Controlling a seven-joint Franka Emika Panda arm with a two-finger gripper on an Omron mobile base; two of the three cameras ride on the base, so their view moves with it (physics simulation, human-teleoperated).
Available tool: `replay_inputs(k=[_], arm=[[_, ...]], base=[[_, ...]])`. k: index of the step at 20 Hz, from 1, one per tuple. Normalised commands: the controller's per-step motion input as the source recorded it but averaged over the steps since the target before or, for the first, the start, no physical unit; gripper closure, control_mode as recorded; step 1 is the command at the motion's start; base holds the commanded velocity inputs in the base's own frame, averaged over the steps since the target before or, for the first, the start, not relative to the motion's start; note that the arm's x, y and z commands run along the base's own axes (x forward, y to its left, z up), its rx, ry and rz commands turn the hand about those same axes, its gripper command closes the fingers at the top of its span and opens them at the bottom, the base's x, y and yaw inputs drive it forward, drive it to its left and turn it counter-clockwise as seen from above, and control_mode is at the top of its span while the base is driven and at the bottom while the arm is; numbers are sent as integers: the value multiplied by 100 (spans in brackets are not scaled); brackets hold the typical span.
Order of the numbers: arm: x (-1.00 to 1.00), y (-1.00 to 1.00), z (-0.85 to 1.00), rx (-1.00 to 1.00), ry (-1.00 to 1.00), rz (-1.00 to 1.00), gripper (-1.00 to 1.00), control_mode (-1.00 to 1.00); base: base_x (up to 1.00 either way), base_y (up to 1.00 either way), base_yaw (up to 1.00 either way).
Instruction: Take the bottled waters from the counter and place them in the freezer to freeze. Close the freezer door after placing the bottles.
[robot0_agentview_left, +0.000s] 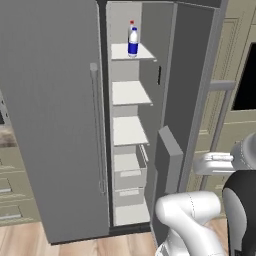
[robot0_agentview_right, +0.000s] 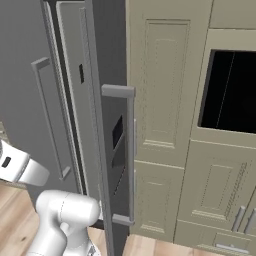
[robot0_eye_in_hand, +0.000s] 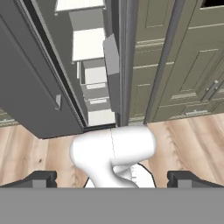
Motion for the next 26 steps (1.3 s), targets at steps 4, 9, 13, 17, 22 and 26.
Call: replay_inputs(k=[4,9,13,17,22,26], arm=[[0,0,0,0,0,0,-100,100],[0,0,0,0,0,0,-100,100],[0,0,0,0,0,0,-100,100],[0,0,0,0,0,0,-100,100],[4,-16,0,0,0,5,-100,-100],[0,-37,0,2,-5,4,-100,-100]], base=[[0,-38,0],[0,-8,0],[0,0,0],[2,0,0],[0,0,0],[0,0,0]])
